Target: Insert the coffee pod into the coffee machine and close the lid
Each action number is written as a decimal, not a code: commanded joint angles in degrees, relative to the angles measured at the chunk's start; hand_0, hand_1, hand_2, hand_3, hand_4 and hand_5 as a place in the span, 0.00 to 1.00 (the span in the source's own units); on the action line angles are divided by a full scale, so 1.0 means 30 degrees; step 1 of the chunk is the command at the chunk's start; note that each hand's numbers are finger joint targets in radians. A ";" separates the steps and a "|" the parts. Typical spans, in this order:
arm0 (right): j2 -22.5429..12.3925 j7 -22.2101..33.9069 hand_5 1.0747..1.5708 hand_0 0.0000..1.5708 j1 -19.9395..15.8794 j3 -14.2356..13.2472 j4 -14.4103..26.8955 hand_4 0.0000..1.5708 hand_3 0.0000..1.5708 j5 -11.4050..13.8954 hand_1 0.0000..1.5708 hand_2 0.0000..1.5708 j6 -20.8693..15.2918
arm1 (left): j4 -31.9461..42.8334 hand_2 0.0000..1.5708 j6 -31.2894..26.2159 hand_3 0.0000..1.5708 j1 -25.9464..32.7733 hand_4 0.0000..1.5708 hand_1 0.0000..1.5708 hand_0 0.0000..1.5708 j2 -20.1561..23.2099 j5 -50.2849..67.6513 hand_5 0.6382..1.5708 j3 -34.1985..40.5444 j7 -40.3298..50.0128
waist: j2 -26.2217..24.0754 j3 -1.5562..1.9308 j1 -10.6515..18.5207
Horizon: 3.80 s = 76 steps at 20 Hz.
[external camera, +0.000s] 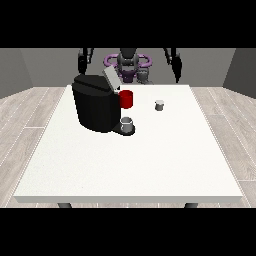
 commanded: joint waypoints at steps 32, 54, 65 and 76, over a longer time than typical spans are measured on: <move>0.1652 -0.0432 1.00 0.00 -0.3658 0.0696 0.2128 0.00 0.00 0.2563 0.00 0.00 -0.3060 | 0.8576 0.00 -0.5110 0.00 -0.8275 0.00 0.00 0.00 0.6643 -0.6900 1.00 0.0409 -0.1825 | 0.4031 0.0168 -0.3289; 0.1841 -0.0271 1.00 0.00 -0.5223 0.0712 0.5175 0.00 0.00 0.2967 0.00 0.00 -0.3956 | 1.4105 0.64 -0.1078 0.55 -1.0324 0.22 0.53 0.53 0.5504 -1.4803 1.00 -0.2833 -0.4493 | 0.3513 0.0171 -0.2719; 0.1464 -0.1934 1.00 0.00 -0.5323 -0.0098 0.7529 0.00 0.00 0.3462 0.00 0.00 -0.5026 | 1.5619 0.67 -0.0374 0.61 -1.0902 0.26 0.58 0.58 0.3691 -1.7097 1.00 -0.3484 -0.3885 | 0.3416 0.0171 -0.2097; 0.0666 -0.0951 1.00 0.00 -0.4719 -0.0371 0.8078 0.00 0.00 0.3281 0.00 0.00 -0.4083 | 1.5089 0.91 -0.3398 0.86 -1.2121 0.34 0.92 0.92 0.2400 -1.5113 1.00 -0.1876 -0.4618 | 0.1017 0.0174 -0.2008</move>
